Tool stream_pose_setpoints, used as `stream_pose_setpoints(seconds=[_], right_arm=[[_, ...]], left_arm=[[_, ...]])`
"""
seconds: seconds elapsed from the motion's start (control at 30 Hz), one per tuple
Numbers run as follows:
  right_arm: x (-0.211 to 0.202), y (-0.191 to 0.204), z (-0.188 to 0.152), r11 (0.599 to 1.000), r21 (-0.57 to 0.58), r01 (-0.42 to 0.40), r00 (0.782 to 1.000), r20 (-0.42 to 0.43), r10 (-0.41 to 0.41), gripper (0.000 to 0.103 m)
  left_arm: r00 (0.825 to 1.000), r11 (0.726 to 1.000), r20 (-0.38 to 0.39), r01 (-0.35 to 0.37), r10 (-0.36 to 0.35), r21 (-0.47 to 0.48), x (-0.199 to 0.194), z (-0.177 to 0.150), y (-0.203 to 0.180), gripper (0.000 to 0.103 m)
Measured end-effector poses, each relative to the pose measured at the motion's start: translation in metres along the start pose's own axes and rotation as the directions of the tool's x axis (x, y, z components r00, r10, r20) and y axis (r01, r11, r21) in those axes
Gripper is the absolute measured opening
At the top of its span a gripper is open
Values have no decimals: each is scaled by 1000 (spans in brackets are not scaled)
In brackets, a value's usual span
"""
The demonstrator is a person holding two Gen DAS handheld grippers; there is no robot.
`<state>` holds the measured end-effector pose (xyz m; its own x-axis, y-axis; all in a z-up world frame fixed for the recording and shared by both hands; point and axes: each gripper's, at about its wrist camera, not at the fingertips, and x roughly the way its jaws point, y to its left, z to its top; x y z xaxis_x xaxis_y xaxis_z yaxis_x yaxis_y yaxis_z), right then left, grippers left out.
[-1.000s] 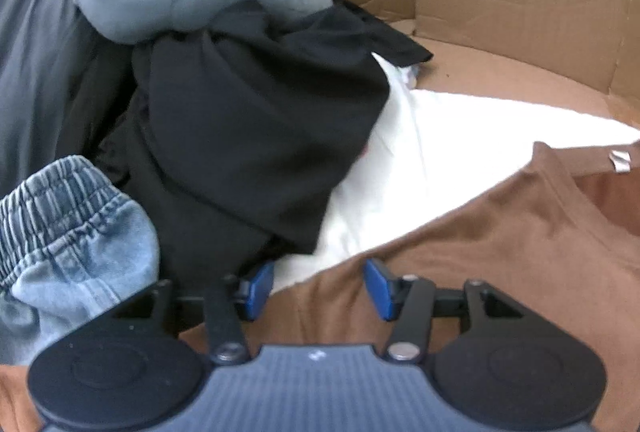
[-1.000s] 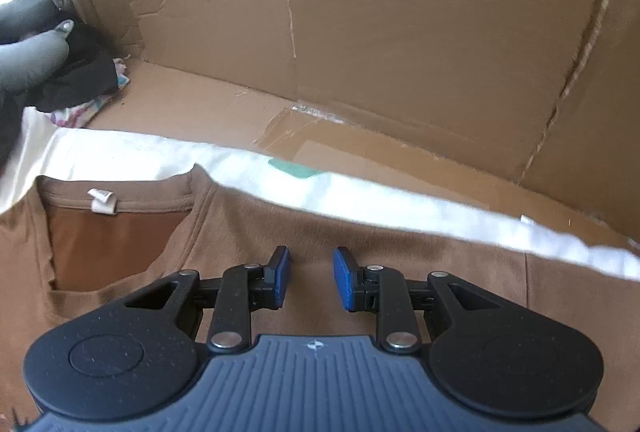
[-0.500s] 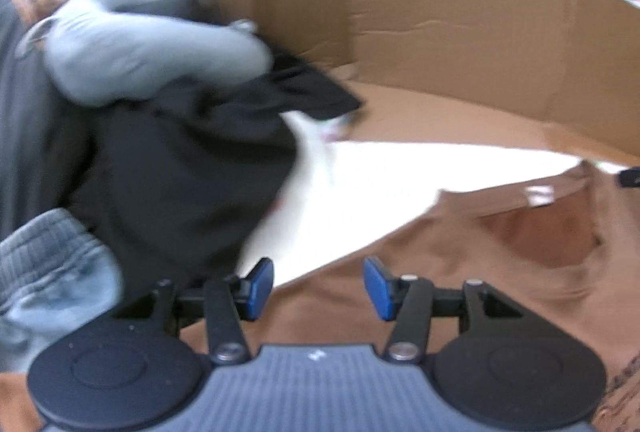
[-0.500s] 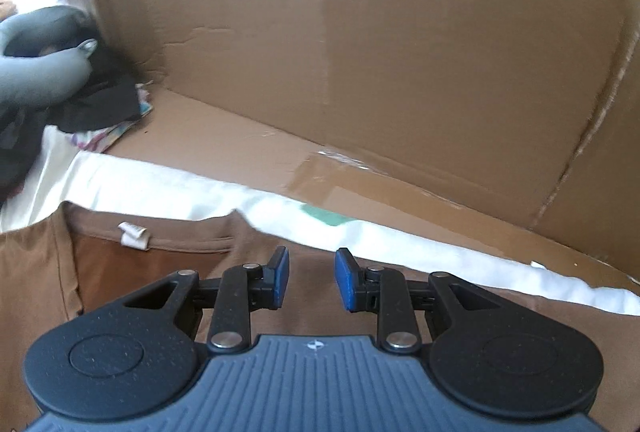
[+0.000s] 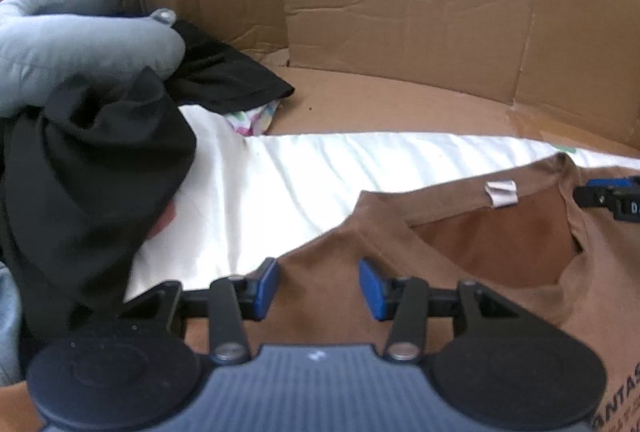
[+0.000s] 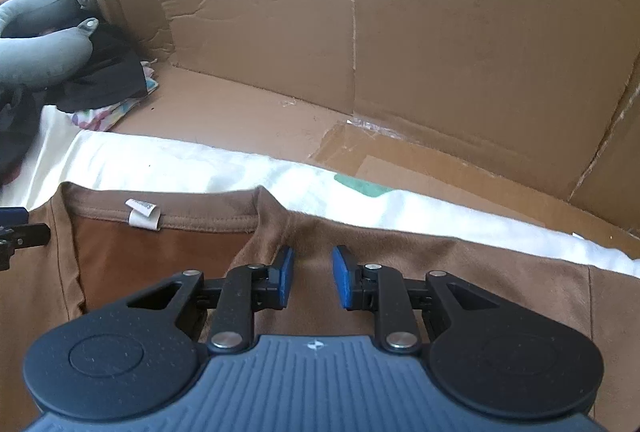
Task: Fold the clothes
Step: 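Move both open grippers to the collar of the brown shirt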
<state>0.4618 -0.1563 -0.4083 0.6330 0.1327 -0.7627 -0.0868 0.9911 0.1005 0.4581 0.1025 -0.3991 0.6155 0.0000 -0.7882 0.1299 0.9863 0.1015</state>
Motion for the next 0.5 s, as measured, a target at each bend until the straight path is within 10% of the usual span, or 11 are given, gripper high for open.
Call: stream_pose_setpoints(seconds=[0.5], right_arm=[[-14, -44, 23, 967, 218, -129, 991, -18, 136, 45]], left_arm=[[999, 998, -3, 47, -47, -44, -13, 4, 13, 50]])
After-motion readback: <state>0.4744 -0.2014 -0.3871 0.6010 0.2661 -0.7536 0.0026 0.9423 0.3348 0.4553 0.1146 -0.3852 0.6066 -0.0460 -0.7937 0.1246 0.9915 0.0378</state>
